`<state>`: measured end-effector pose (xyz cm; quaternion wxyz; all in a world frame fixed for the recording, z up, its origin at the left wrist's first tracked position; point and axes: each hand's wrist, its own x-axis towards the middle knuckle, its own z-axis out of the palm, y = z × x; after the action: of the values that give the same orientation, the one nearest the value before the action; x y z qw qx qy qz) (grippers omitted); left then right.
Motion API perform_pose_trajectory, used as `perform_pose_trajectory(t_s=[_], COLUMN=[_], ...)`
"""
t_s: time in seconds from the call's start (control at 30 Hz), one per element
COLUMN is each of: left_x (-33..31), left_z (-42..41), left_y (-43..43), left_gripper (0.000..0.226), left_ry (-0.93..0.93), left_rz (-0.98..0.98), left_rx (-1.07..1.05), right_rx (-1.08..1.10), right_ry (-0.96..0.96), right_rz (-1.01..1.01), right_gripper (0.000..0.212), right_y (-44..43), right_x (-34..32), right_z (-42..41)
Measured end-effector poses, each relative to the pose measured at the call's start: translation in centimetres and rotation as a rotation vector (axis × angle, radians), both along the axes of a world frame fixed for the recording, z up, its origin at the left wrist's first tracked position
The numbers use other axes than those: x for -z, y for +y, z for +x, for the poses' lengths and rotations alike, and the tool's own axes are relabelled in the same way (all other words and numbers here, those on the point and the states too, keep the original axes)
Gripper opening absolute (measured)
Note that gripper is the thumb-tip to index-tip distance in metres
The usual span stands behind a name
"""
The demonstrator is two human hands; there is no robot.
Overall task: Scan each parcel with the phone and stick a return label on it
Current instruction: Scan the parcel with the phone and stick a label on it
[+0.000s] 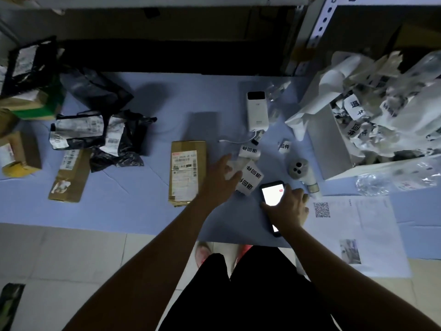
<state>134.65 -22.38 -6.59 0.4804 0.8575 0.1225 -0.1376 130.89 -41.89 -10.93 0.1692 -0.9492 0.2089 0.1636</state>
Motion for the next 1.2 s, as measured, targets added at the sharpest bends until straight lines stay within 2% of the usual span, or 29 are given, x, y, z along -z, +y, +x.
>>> perform_pose_trajectory(t_s=[0.1, 0.17, 0.23, 0.37, 0.43, 0.53, 0.6, 0.7, 0.77, 0.87, 1.0, 1.1, 1.2], left_x=[0.8, 0.9, 0.9, -0.7, -1.5, -2.9, -3.7, -4.3, -4.4, -4.0, -3.6, -3.6, -4.2], left_z=[1.4, 1.9, 2.3, 2.3, 1.9, 1.2, 1.2, 1.2, 0.9, 0.2, -0.3, -0.4, -0.4], left_y=[-2.6, -3.3, -3.4, -2.1, -1.3, 0.0, 0.8, 2.1, 2.6, 2.7, 3.0, 3.8, 4.4], left_gripper=[0.071, 0.078, 0.079, 0.079, 0.078, 0.08, 0.078, 0.071, 0.065, 0.045, 0.026, 0.021, 0.019], left_ry=[0.072, 0.129, 0.139, 0.074, 0.034, -0.014, -0.069, -0.169, -0.27, -0.467, -0.491, -0.537, -0.572], left_rz=[-0.116, -0.252, -0.364, -0.445, -0.473, -0.493, -0.436, -0.187, -0.102, 0.085, 0.228, 0.292, 0.342], left_rx=[0.009, -0.05, -0.093, -0.039, 0.01, 0.005, -0.012, 0.019, 0.041, 0.103, 0.255, 0.314, 0.335], right_rx=[-0.028, -0.051, -0.004, 0.111, 0.138, 0.023, -0.022, -0.068, -0.055, 0.004, 0.035, 0.027, -0.021], right_ry=[-0.189, -0.31, -0.299, -0.189, -0.185, -0.223, -0.227, -0.241, -0.253, -0.303, -0.29, -0.273, -0.306], right_rz=[0.168, 0.357, 0.594, 0.983, 1.093, 1.076, 1.06, 1.027, 1.018, 1.06, 1.087, 1.094, 1.046], right_gripper=[0.061, 0.038, 0.014, 0.02, 0.016, 0.012, 0.01, 0.017, 0.022, 0.023, 0.029, 0.042, 0.046], right_y=[0.4, 0.8, 1.2, 2.2, 2.8, 3.8, 4.1, 4.2, 4.4, 4.9, 5.6, 6.2, 6.9], right_x=[-0.8, -1.7, -2.9, -4.2, -4.6, -4.5, -4.5, -4.7, -5.1, -5.7, -6.2, -6.7, -7.3], right_z=[-0.2, 0.0, 0.6, 2.1, 2.6, 3.0, 3.2, 3.5, 3.4, 3.1, 3.3, 3.0, 2.6])
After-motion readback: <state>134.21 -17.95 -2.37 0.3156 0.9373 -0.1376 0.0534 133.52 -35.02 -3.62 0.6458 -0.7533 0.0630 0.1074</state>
